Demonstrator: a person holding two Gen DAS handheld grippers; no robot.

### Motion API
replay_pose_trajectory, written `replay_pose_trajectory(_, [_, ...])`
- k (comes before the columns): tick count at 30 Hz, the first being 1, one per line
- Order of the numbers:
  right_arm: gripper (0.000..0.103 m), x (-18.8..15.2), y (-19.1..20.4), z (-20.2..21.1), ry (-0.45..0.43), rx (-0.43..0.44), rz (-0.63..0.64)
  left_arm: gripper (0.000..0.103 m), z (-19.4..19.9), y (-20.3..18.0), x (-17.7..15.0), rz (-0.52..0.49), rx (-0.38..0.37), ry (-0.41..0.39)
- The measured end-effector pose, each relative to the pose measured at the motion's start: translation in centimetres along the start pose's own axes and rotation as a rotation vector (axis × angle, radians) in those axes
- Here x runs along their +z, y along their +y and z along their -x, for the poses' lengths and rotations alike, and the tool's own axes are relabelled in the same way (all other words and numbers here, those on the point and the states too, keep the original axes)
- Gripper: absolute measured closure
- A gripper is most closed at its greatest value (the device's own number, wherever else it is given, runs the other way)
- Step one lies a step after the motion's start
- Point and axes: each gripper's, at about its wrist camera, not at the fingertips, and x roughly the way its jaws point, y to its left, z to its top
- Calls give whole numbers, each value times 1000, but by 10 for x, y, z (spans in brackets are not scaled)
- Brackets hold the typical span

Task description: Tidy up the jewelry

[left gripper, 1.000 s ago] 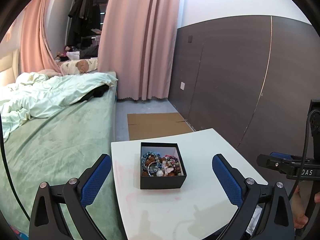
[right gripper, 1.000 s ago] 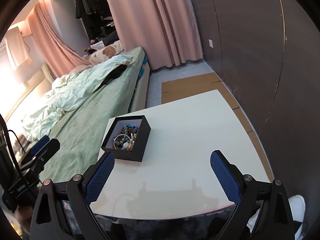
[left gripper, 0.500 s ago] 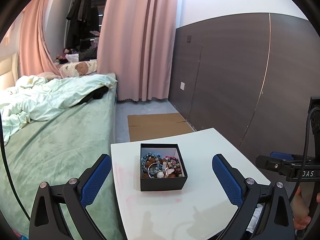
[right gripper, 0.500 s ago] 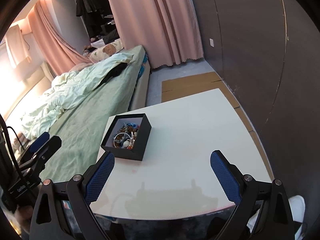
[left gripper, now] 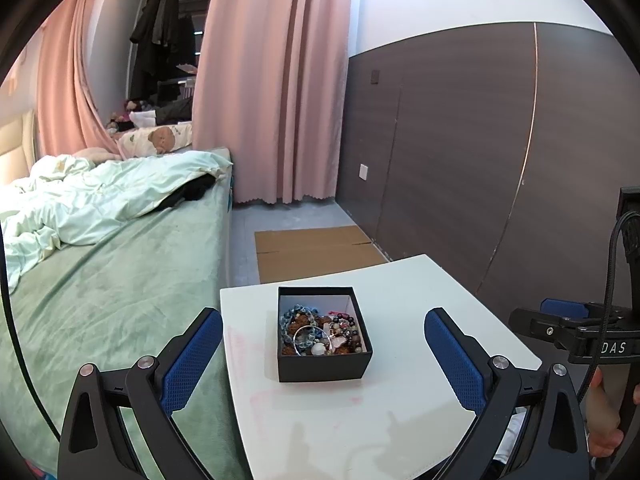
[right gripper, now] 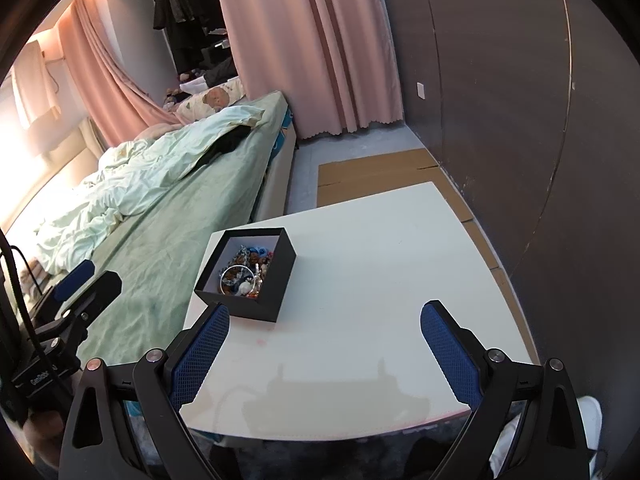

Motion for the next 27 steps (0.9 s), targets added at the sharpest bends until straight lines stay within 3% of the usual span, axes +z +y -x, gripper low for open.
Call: replay_pose_trajectory(27, [6, 5, 0, -1, -2, -18, 19, 2, 3, -2, -2, -18, 8, -26])
